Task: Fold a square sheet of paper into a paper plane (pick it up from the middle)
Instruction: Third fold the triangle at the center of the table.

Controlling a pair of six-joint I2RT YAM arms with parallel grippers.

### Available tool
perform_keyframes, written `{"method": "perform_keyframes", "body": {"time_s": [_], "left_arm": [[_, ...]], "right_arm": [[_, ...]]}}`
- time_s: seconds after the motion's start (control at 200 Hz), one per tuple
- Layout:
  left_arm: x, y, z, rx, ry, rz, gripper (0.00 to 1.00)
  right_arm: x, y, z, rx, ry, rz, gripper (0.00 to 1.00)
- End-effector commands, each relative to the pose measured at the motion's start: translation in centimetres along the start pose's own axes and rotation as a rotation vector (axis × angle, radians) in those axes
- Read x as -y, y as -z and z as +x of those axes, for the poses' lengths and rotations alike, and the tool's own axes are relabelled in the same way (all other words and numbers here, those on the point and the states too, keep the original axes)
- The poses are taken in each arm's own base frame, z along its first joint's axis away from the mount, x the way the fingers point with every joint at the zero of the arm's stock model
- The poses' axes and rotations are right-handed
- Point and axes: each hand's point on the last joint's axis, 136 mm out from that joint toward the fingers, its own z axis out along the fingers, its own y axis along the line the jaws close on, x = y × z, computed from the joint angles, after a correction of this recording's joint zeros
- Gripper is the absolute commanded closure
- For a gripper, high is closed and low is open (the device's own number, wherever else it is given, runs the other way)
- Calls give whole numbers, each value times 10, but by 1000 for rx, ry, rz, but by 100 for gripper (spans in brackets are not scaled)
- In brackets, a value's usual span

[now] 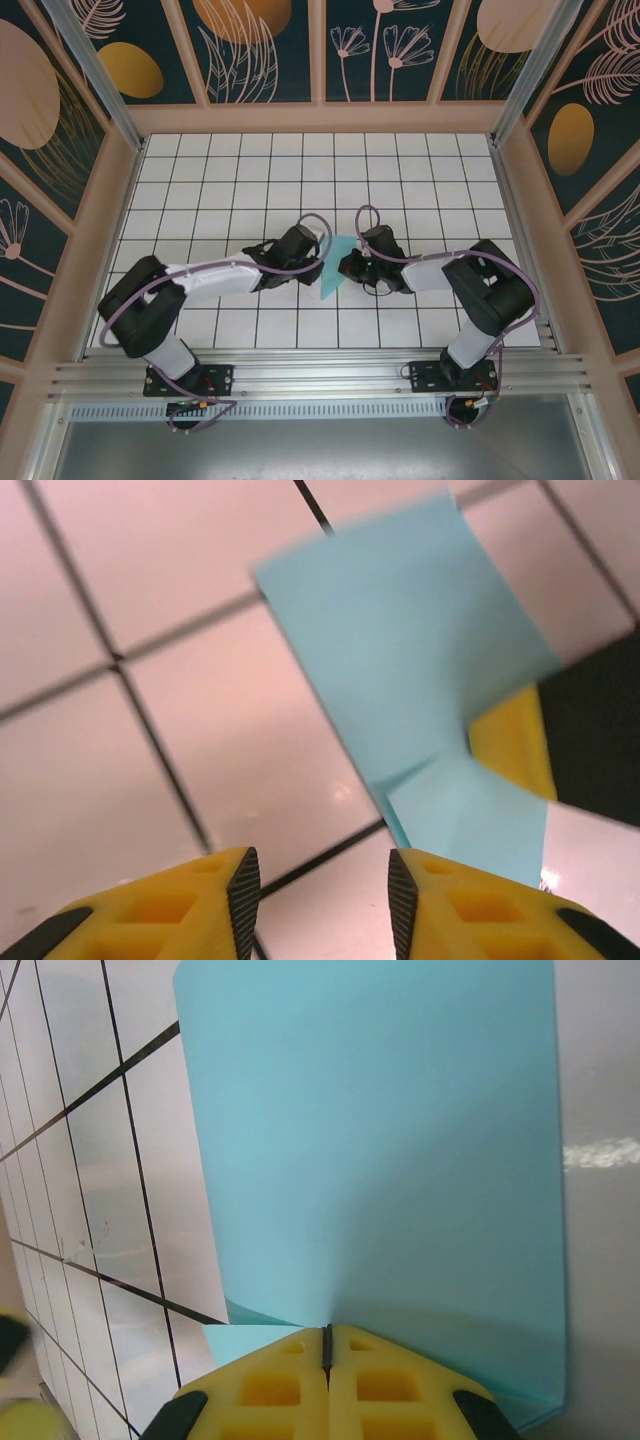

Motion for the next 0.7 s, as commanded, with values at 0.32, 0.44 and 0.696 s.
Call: {"method": "perform_keyframes", "body": {"time_s": [0.32, 0.44, 0.696], "left_arm": [[77, 6, 2, -60, 361, 477, 89], [85, -3, 8, -93, 392, 519, 89], [92, -30, 40, -237, 404, 537, 89]], "right_arm": [[23, -6, 9, -37, -39, 95, 95], [29, -8, 13, -44, -51, 108, 95], [37, -9, 18, -51, -60, 125, 95]]}}
